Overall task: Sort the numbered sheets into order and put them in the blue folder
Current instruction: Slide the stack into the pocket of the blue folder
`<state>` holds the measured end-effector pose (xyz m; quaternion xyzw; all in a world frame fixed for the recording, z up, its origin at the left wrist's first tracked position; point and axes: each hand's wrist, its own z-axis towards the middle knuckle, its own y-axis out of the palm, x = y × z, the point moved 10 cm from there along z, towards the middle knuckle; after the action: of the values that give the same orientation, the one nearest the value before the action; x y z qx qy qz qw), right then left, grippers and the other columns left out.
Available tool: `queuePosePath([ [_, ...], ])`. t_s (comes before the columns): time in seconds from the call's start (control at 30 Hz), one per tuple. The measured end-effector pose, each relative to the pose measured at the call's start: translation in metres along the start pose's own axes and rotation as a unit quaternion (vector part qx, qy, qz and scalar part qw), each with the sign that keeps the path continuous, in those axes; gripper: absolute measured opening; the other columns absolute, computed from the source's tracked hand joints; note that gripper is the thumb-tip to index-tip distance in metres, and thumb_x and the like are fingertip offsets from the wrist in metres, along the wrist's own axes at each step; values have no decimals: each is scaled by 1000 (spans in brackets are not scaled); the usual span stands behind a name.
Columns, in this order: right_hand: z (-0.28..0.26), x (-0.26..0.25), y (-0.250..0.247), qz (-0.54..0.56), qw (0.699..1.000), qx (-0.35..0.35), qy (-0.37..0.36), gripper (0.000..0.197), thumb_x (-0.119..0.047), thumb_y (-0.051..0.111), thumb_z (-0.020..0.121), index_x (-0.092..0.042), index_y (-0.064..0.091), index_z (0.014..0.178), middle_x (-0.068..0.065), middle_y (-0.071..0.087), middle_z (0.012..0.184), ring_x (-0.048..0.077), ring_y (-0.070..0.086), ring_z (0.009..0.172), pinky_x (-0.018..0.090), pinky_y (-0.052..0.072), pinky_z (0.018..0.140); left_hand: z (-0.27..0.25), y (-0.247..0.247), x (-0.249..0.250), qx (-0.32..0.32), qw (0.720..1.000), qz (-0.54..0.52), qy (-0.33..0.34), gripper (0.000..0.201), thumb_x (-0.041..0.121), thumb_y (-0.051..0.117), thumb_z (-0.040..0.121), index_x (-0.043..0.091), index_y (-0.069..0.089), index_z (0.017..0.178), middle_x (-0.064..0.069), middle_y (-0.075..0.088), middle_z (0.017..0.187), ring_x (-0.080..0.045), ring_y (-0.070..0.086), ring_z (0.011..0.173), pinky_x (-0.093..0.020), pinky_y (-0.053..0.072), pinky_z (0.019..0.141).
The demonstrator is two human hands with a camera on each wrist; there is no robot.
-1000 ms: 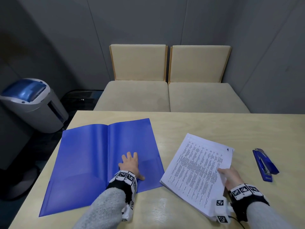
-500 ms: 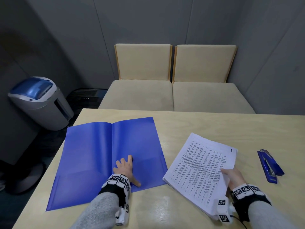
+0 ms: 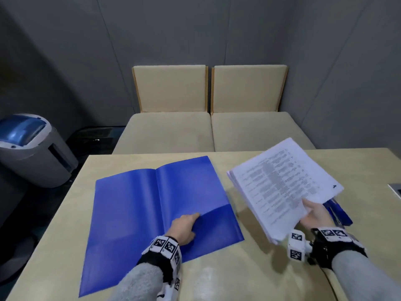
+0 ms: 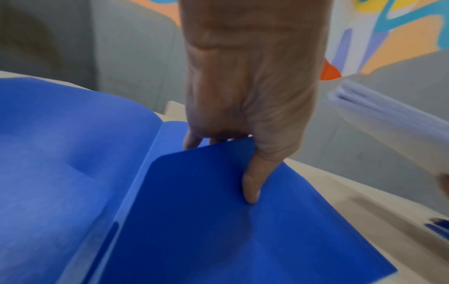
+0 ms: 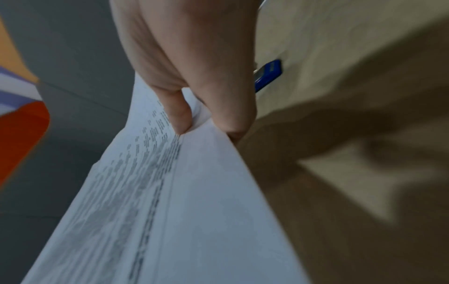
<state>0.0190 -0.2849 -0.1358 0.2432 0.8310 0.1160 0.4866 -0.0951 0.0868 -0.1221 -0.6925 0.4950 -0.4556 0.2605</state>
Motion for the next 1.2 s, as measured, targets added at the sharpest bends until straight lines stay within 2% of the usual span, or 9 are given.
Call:
queuePosePath([
  [0.03, 2, -11, 14, 19, 1000, -12, -22, 113, -33, 92, 43, 0, 41, 138, 7, 67, 108, 23, 64, 101, 35, 53, 87, 4, 2, 15, 2, 1000, 11, 23, 49, 8, 50, 84, 16, 43, 131, -8, 54, 128, -31, 49, 118, -40, 43, 95],
  [0.13, 2, -20, 75, 99, 994, -47, -16, 35, -17, 66, 81, -3, 66, 112, 10, 72, 99, 23, 70, 89, 40, 46, 90, 10, 11, 51, 11, 997, 36, 72, 46, 6, 46, 87, 17, 42, 131, -12, 52, 123, -34, 51, 113, -41, 43, 93],
  [0.23, 18, -8, 107, 67, 998, -17, -10, 87, -27, 92, 43, -5, 56, 119, 16, 68, 107, 27, 62, 106, 42, 44, 97, 10, 16, 73, 36, 994, 17, 98, 37, 7, 44, 89, 15, 44, 126, -13, 50, 115, -35, 53, 104, -41, 44, 87],
  [0.37, 30, 7, 119, -82, 993, 67, -56, 30, -7, 55, 90, 0, 54, 120, 23, 51, 134, 29, 55, 111, 38, 44, 97, 10, 14, 81, 78, 990, -28, 113, 28, 11, 42, 93, 15, 47, 120, -10, 49, 108, -30, 52, 97, -37, 43, 83],
  [0.5, 44, 29, 129, -38, 997, -6, -62, 35, 11, 47, 85, 4, 57, 118, 24, 56, 129, 36, 57, 113, 46, 47, 93, 10, 11, 78, 115, 984, -74, 113, 23, 15, 42, 95, 17, 49, 117, -5, 49, 104, -25, 51, 94, -35, 43, 83],
  [0.67, 42, 35, 134, -36, 993, -101, -38, 70, -14, 83, 64, 2, 54, 125, 25, 55, 131, 41, 53, 121, 58, 40, 102, 10, 11, 85, 129, 975, -117, 137, 17, 20, 43, 96, 18, 53, 111, 3, 49, 104, -17, 48, 94, -29, 43, 83],
  [0.8, 41, 45, 135, -51, 988, -139, -37, 65, -9, 74, 74, 2, 47, 132, 29, 48, 136, 44, 48, 125, 64, 35, 104, 8, 14, 100, 143, 970, -61, 187, 11, 21, 44, 91, 16, 51, 97, 5, 41, 111, -14, 40, 99, -30, 44, 85],
  [1.0, 34, 70, 125, -57, 992, -113, -4, 50, 2, 54, 86, 1, 44, 135, 29, 48, 136, 46, 46, 125, 64, 34, 104, 26, 41, 119, 36, 981, -1, 192, 21, 23, 55, 85, 11, 53, 102, -5, 50, 111, -22, 43, 102, -34, 40, 90],
  [1.2, 45, 84, 117, -62, 992, -104, 34, 44, 4, 39, 95, -3, 42, 138, 22, 52, 136, 40, 51, 123, 58, 37, 104, 48, 60, 125, -63, 974, -168, 141, 30, 19, 66, 80, 27, 39, 69, 2, 48, 77, -16, 43, 72, -26, 35, 63],
])
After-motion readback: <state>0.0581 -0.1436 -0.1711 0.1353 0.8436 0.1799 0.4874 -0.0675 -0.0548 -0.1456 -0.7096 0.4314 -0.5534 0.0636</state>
